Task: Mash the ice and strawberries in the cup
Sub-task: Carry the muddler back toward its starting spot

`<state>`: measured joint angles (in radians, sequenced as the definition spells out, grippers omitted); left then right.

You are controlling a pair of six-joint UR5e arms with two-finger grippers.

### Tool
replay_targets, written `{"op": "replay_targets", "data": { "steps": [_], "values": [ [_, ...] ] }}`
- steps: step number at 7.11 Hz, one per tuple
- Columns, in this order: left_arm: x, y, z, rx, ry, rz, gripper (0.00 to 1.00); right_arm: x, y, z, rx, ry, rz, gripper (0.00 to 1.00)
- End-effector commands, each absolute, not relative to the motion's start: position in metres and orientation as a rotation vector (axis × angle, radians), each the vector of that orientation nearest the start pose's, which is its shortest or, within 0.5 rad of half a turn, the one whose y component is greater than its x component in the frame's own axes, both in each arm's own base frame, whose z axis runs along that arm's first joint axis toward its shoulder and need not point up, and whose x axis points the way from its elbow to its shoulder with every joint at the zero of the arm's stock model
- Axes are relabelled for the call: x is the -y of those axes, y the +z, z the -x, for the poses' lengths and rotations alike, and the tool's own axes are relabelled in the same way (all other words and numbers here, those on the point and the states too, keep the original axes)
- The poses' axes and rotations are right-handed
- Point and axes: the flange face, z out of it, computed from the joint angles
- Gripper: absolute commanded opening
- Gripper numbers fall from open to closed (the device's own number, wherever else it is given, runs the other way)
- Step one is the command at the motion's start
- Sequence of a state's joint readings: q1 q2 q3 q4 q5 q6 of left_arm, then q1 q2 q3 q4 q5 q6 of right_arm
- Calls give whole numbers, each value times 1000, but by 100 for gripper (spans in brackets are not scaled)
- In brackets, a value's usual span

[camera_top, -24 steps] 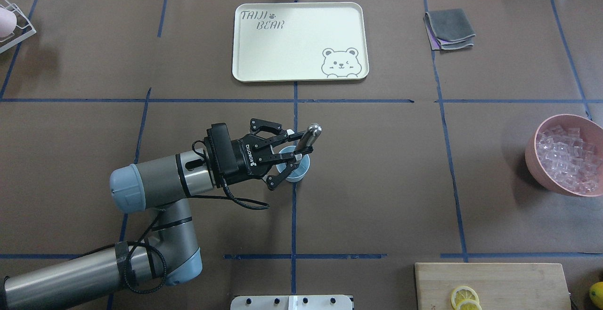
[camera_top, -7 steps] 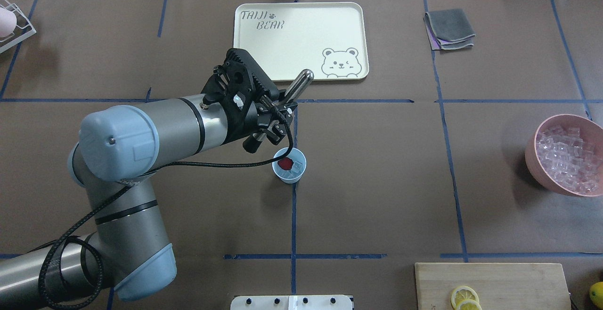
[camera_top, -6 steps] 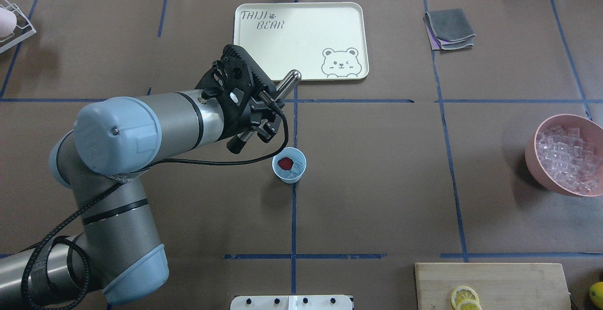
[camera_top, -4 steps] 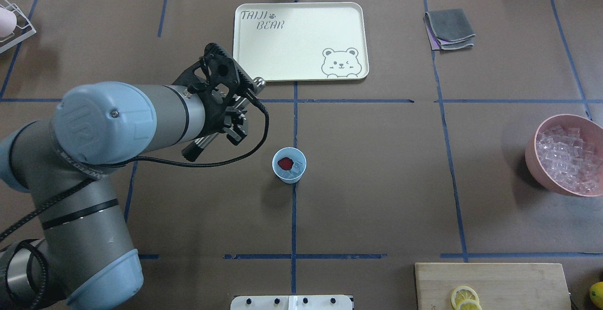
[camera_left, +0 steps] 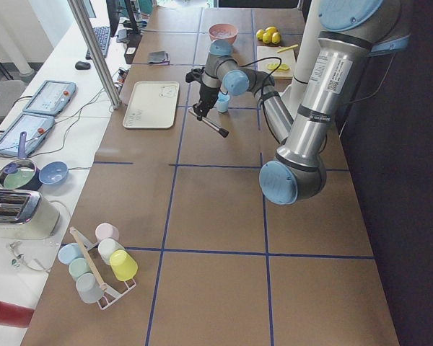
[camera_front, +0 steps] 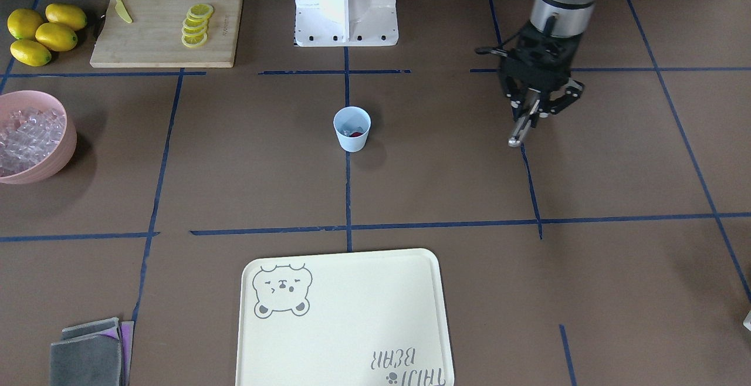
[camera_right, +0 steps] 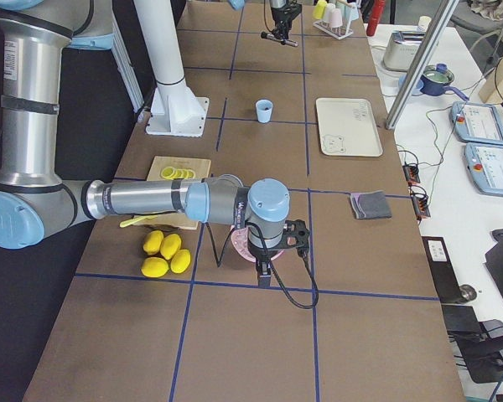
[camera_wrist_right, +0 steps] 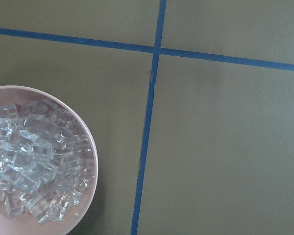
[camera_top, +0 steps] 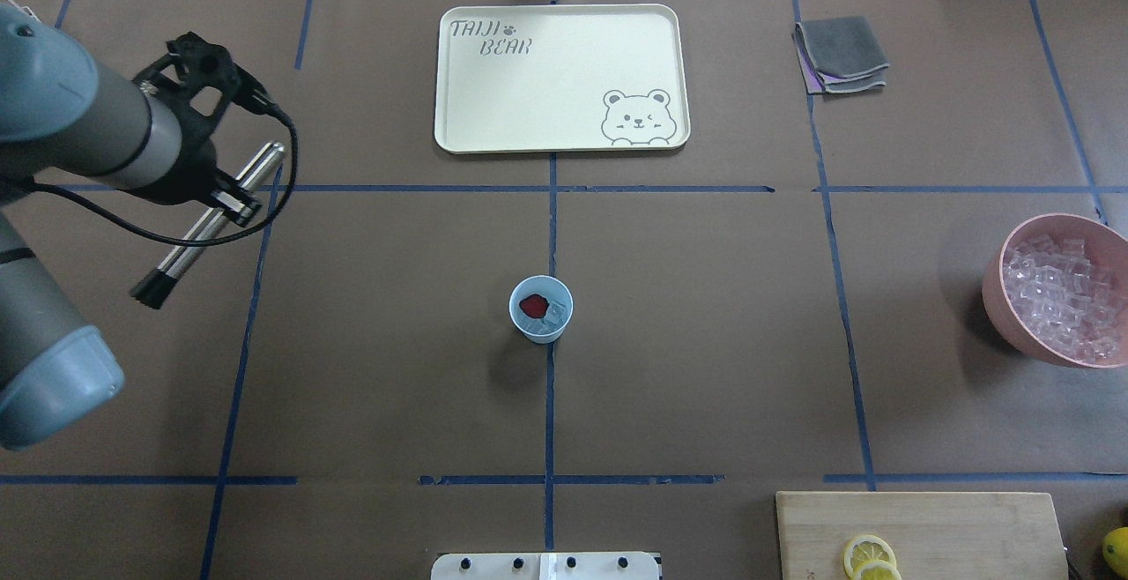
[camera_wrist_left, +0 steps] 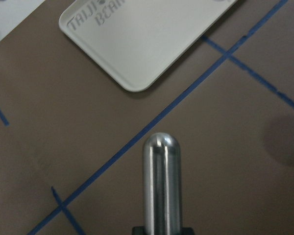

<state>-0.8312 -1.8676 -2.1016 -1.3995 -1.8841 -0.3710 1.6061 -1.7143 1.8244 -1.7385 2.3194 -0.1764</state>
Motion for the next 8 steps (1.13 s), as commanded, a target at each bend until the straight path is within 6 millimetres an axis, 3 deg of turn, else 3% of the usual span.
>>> {"op": "replay_targets", "data": {
  "steps": [1, 3, 4, 5, 6, 8],
  "values": [
    [479, 387, -221, -514, 428, -247, 7, 421, 618, -80, 752, -113, -24, 100],
    [500, 479, -155, -539, 268, -67, 7, 421, 619, -80, 752, -113, -24, 100],
    [498, 513, -134, -574, 226, -41, 7, 420, 619, -80, 752, -111, -23, 100],
    [484, 549, -121, -587, 194, -67, 7, 419, 620, -80, 752, -111, -21, 100],
    [474, 570, -117, -606, 95, -77, 7, 420, 619, -80, 752, -112, -23, 100],
    [467, 624, -116, -638, 13, -106, 7, 420, 619, -80, 754, -112, -23, 100]
  ]
}}
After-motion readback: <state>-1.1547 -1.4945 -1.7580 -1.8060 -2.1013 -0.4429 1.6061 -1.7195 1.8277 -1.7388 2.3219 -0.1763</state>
